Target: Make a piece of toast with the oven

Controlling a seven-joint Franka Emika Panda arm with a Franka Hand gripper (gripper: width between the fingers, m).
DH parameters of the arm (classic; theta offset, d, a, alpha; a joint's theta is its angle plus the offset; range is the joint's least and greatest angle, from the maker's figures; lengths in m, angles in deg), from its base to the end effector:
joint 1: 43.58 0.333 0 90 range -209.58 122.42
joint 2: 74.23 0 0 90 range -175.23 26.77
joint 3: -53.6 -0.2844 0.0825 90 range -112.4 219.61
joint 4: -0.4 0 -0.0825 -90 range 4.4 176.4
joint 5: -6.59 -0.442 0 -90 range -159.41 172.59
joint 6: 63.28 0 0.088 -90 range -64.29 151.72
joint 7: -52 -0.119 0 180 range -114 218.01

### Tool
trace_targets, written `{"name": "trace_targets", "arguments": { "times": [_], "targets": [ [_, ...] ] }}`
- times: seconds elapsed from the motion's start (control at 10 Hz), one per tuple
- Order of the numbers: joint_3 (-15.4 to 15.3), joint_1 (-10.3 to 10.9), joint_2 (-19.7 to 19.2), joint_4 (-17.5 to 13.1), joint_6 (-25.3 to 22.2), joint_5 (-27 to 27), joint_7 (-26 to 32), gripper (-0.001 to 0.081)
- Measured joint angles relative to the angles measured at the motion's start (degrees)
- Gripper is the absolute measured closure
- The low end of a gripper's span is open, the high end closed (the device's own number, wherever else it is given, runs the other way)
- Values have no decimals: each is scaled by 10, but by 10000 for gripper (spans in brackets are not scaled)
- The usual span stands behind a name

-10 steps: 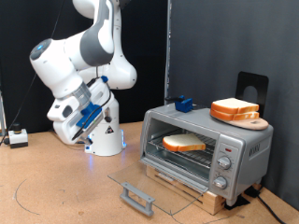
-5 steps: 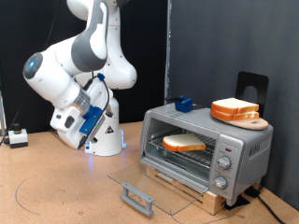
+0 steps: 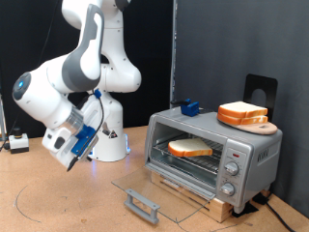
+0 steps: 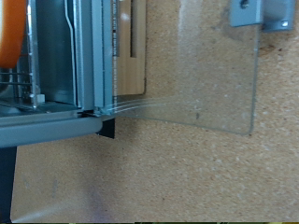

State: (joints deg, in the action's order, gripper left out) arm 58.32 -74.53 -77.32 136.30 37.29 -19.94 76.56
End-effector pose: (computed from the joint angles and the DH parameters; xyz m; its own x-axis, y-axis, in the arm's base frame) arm 0.3940 -0.2280 0.1921 0.8543 -0.2495 -0.4561 -0.4850 -0.6984 -0.5264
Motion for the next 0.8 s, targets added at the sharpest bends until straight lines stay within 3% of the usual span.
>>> {"name": "trace_targets", "arguments": {
  "times": [0.5, 0.8],
  "targets": [
    [9, -14, -91, -44, 7, 2, 38, -4],
    [-9, -6, -127, -36, 18, 4, 57, -4]
  ]
}}
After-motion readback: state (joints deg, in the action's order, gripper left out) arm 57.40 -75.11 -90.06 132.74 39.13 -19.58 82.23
